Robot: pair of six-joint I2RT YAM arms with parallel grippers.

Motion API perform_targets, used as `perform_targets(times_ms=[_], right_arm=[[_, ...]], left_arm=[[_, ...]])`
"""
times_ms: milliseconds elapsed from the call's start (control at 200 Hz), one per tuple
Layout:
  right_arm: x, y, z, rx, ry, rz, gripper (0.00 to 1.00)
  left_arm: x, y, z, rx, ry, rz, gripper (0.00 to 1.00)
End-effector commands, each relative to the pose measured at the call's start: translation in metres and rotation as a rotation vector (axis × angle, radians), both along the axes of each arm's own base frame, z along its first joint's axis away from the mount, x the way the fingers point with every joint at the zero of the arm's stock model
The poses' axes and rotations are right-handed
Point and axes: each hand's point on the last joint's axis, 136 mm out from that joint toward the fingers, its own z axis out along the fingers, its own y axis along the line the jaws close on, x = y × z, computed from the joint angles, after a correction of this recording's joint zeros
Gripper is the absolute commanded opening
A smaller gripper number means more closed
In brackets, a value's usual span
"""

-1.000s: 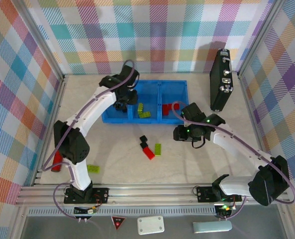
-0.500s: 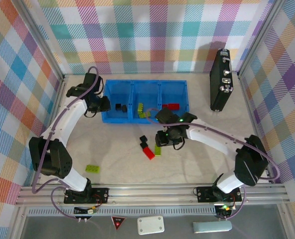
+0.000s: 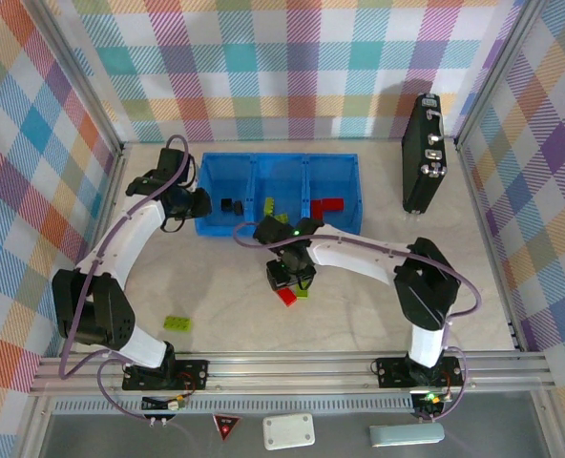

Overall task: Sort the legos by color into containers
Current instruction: Pick up the lego from the bottom-center of the table.

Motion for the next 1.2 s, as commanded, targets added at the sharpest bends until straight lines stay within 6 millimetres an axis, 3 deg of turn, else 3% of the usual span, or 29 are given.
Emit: perform_targets(times_ms=[0,215,615,1195], right_arm=[[-0.001,0.001,-0.006,-0.067,0.000,0.049,0.49],[-0.002,0.008,-0.022,-0.117,0.015,0.087,0.53],[-0.006,0.010,-0.052,-0.150,0.062,0.104,0.51],[-0.006,0.008,-0.054,-0.153,0.056,0.099,0.39]], left_arm=[[0.002,0.007,0.012,-0.006,-0.048,0.007,0.29],[0.003,0.009,0.013,-0.021,-0.050,0.017,0.29],[0.002,0.010,0.011,-0.026,-0.041,0.017,0.29],[0.003,0.012,0.007,-0.021,-0.031,0.018,0.29]])
